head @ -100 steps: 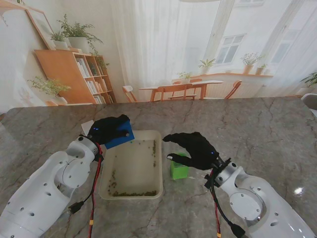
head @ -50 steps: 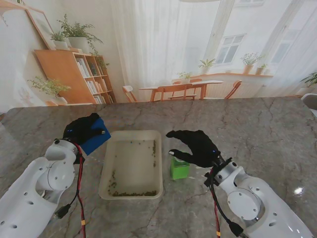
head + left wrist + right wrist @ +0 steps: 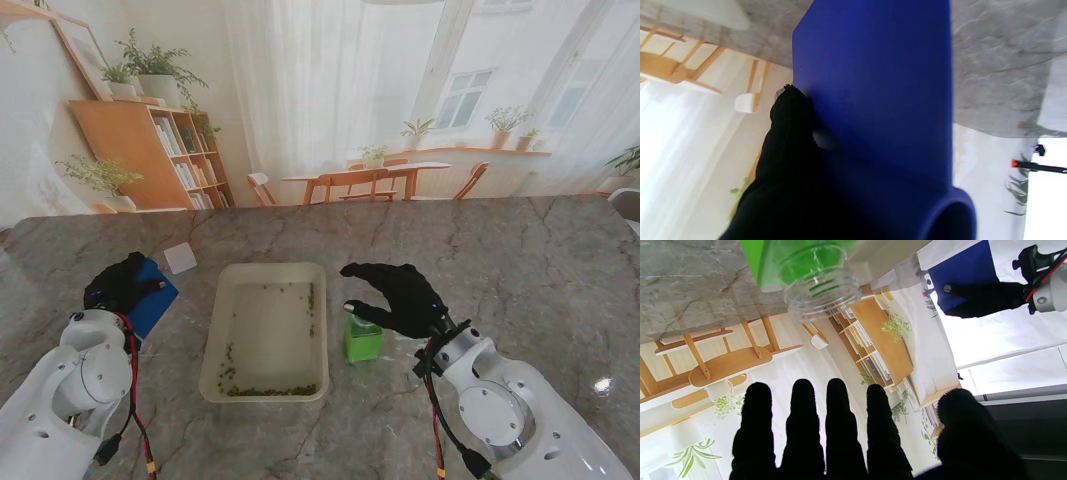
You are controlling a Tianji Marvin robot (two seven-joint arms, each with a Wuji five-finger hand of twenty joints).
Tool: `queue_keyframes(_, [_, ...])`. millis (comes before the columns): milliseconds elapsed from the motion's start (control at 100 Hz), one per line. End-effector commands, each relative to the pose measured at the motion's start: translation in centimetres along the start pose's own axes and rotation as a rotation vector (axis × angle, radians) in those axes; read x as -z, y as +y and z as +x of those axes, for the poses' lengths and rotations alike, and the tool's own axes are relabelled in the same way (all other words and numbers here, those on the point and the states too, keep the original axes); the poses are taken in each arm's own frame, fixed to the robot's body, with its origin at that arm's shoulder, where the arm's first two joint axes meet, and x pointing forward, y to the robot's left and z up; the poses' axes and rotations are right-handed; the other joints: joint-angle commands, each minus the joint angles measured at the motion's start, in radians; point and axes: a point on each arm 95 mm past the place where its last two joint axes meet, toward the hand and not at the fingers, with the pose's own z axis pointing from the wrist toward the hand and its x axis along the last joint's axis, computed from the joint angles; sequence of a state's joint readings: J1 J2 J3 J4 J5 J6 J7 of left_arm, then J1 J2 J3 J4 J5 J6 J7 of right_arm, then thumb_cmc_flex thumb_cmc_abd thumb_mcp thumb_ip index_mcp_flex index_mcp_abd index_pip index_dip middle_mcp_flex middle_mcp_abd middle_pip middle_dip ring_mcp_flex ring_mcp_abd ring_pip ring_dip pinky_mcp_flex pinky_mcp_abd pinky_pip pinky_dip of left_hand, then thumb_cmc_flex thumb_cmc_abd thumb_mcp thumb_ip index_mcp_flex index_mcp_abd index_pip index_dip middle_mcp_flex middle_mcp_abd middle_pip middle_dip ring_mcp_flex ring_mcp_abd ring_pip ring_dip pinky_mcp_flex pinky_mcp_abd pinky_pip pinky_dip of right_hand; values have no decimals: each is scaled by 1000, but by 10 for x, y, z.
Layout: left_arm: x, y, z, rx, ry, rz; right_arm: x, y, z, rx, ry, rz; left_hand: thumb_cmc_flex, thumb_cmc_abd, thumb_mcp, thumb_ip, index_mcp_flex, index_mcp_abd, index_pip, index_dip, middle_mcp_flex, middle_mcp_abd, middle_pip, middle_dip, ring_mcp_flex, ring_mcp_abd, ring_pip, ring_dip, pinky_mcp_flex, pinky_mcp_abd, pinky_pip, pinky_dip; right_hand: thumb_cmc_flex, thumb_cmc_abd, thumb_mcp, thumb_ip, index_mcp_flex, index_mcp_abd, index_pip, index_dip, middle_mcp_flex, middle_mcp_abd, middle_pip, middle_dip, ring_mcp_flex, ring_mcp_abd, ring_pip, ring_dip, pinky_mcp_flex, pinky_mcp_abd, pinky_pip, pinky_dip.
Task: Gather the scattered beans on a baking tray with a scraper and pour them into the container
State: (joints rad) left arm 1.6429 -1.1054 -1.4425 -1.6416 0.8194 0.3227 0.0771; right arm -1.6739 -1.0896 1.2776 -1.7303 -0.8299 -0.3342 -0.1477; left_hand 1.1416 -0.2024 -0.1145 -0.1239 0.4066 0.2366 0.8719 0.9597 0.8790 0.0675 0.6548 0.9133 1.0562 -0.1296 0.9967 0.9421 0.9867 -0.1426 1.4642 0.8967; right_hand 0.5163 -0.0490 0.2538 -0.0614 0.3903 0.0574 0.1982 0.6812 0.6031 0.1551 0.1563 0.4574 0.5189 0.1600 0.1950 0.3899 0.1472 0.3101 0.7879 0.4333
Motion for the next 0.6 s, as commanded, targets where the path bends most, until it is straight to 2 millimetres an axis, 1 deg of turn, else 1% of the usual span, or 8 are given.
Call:
queue_keyframes(0, [2,16,-17,-23,-49,-39,2,-2,0,-3,-8,20,149,58,137,46,15,-27,-13,7,37,39,52,-40,171,-221,223,41,90,-332,210,-17,-2,-1,21,28,10,-17,7,-26,8,-7,-16,-18,14,2,-12,-8,-1,-2,-14,-9])
queue_keyframes(190, [-3,33,-40,-8,-144,-47,4,-2,1,7,-26,31,149,64,146,49,13,-15,-20,10,46,45,73,-57,178,-219,234,34,94,-330,228,-29,-2,-2,22,28,10,-15,7,-26,8,-8,-16,-18,13,2,-13,-8,-1,-2,-14,-8])
queue_keyframes(430, [-14,54,-57,66,-278,-27,6,-3,1,21,-38,57,149,65,144,48,13,-8,-27,17,48,48,83,-67,178,-215,239,27,94,-326,238,-42,-3,-2,23,28,12,-17,8,-27,9,-7,-16,-18,14,3,-12,-8,-1,-1,-14,-8])
queue_keyframes(520, [-17,57,-62,82,-329,-26,7,-3,1,24,-43,66,149,69,129,47,19,1,-36,13,52,51,87,-71,175,-202,239,22,93,-317,239,-50,-3,-2,23,28,11,-18,8,-27,9,-6,-16,-18,12,3,-13,-8,-1,-1,-15,-8])
queue_keyframes(540, [-17,58,-63,83,-339,-27,8,-3,1,24,-45,67,149,70,115,55,21,4,-43,10,52,53,89,-74,174,-195,237,18,93,-311,241,-59,-4,-3,22,28,12,-16,9,-27,10,-8,-15,-18,13,2,-12,-8,-1,-1,-15,-7])
queue_keyframes(590, [-18,60,-66,87,-363,-32,8,-3,1,26,-48,71,149,68,87,58,23,11,-55,4,49,57,91,-79,163,-166,236,13,92,-293,242,-73,-4,-2,23,28,12,-16,9,-27,9,-7,-16,-18,13,1,-13,-8,-1,0,-15,-7])
